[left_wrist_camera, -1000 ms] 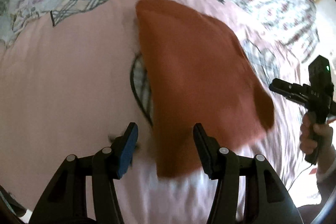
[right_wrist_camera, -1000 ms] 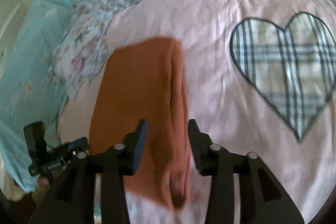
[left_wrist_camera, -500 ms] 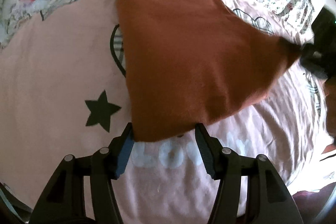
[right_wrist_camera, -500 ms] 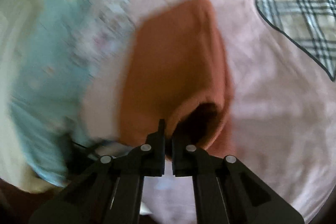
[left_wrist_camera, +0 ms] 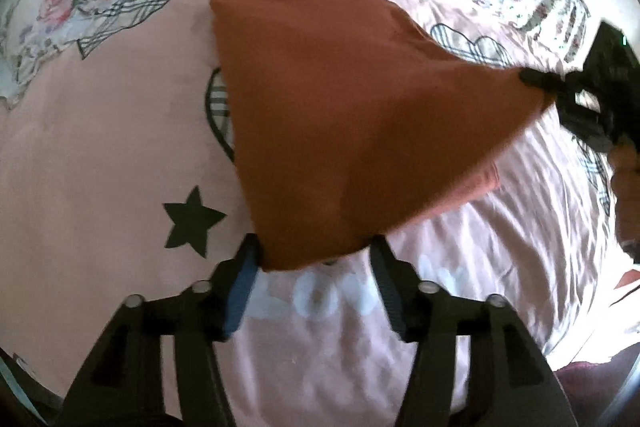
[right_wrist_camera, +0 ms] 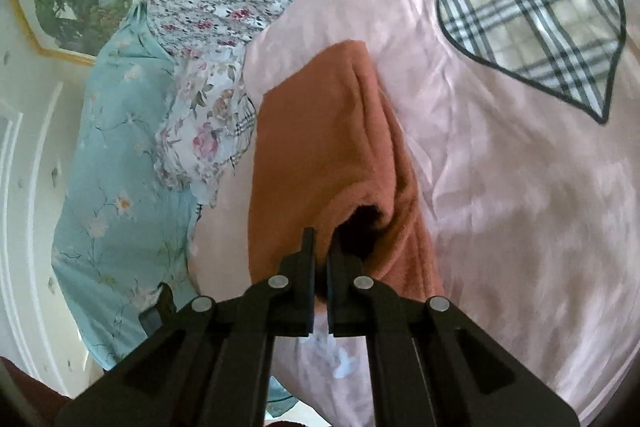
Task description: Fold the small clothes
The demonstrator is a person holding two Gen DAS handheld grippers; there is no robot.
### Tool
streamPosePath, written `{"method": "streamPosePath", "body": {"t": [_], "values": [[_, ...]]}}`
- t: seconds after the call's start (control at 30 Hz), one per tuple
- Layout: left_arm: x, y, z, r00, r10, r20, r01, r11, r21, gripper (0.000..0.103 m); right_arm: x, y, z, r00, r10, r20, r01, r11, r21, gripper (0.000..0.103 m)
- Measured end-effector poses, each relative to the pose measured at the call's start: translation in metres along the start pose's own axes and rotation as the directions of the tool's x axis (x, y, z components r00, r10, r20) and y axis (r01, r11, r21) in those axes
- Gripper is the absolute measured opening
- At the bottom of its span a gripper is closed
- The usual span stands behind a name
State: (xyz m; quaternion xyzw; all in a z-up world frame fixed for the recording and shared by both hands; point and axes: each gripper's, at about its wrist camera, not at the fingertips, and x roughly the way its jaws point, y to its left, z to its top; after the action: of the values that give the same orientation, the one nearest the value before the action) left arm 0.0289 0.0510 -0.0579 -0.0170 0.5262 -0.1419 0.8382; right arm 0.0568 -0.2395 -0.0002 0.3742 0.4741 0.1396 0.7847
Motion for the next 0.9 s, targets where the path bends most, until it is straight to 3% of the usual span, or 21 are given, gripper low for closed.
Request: {"method": "streamPosePath", "body": {"t": [0.13,0.2,0.27,0.33,0.47,0.6,0.67,0.77,0.83,0.9], "values": [[0.008,-0.006,-0.002,0.999,0.046,-0.015,-0.046,0.999,0.012,0.061,0.004,0.026,0.010,1.000,0.027,0.015,-0.026,0.999,-0.042,0.005],[0.006,0.004,0.003,0.997,0.075,0.001,-0.075,0.996,-0.050,0.056,0.002,0.032,0.010,1.000,0.017,0.007,-0.016,0.997,-0.079,0.005],[-0.003,0.016,0.007,0.998,0.056,0.038,-0.051,0.992,-0.116,0.038,0.003,0.033,0.007,0.999,-0.038,0.000,0.037,0.992,-0.124,0.005],[-0.007,0.022,0.010,0.997,0.062,0.053,-0.054,0.989,-0.138,0.027,0.006,0.027,-0.001,0.994,-0.108,-0.010,0.105,0.979,-0.172,0.005],[0.004,0.025,0.004,0.995,0.103,0.014,-0.100,0.987,-0.124,0.012,0.022,-0.008,-0.022,0.958,-0.281,-0.055,0.262,0.938,-0.228,0.005],[0.018,0.029,-0.013,0.995,0.090,-0.035,-0.094,0.986,-0.139,0.009,0.040,-0.041,-0.037,0.922,-0.375,-0.096,0.347,0.910,-0.227,0.005],[0.018,0.030,-0.015,0.995,0.091,-0.039,-0.096,0.986,-0.137,0.009,0.041,-0.043,-0.037,0.919,-0.380,-0.101,0.352,0.910,-0.220,0.005],[0.009,0.031,-0.016,0.995,0.074,-0.067,-0.081,0.990,-0.119,0.009,0.034,-0.038,-0.031,0.902,-0.417,-0.113,0.386,0.895,-0.223,0.018],[-0.007,0.030,-0.016,0.997,0.050,-0.061,-0.056,0.993,-0.104,0.010,0.022,-0.032,-0.026,0.900,-0.427,-0.091,0.399,0.889,-0.227,0.022],[-0.025,0.029,-0.014,0.999,0.019,-0.031,-0.022,0.996,-0.087,0.012,0.004,-0.020,-0.018,0.911,-0.410,-0.044,0.390,0.891,-0.233,0.022]]}}
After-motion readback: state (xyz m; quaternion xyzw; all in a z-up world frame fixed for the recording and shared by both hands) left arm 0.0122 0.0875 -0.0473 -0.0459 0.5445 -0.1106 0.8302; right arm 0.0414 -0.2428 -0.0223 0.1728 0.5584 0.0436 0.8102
